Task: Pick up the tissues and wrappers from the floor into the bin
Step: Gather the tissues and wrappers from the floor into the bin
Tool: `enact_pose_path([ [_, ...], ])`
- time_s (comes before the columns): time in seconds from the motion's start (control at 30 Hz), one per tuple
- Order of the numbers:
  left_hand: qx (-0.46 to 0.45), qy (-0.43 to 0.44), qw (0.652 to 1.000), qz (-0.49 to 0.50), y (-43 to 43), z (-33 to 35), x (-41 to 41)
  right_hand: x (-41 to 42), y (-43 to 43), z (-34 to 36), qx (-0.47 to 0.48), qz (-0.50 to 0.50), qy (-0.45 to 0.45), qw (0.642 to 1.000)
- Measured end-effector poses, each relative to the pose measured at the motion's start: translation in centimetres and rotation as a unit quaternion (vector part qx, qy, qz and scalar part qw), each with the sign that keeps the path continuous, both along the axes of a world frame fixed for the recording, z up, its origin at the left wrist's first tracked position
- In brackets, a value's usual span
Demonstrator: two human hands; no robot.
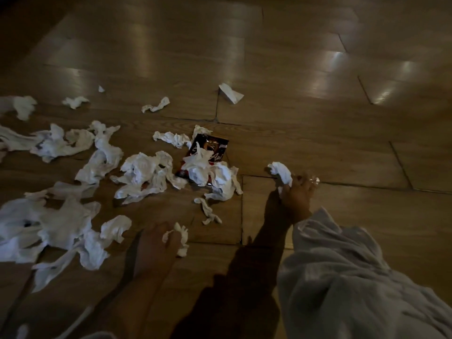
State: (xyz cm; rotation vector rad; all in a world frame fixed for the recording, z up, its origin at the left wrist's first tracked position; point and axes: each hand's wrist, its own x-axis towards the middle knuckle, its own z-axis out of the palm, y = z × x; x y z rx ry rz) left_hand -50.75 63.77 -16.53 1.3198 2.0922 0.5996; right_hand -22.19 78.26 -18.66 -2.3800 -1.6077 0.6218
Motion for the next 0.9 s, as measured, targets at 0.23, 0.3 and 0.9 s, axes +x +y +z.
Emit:
enact_pose_path([
  [0.23, -0.034, -0.005, 0.992, 0.121, -0.2, 0.6, -1.8, -3.5, -3.1, -4.2, 0.105, 0.123, -0.062, 0.985],
  [0.3, -0.029, 0.031, 0.992, 0.117, -0.1, 0.7, -2.8, -4.3, -4.5, -5.5, 0.128, 0.141, -0.096, 0.977],
  [0.9, -0.057, 0.084, 0.984, 0.149, -1.5, -2.7, -7.2, -6.7, -6.2, -2.1, 0.105, 0.143, -0.084, 0.981],
])
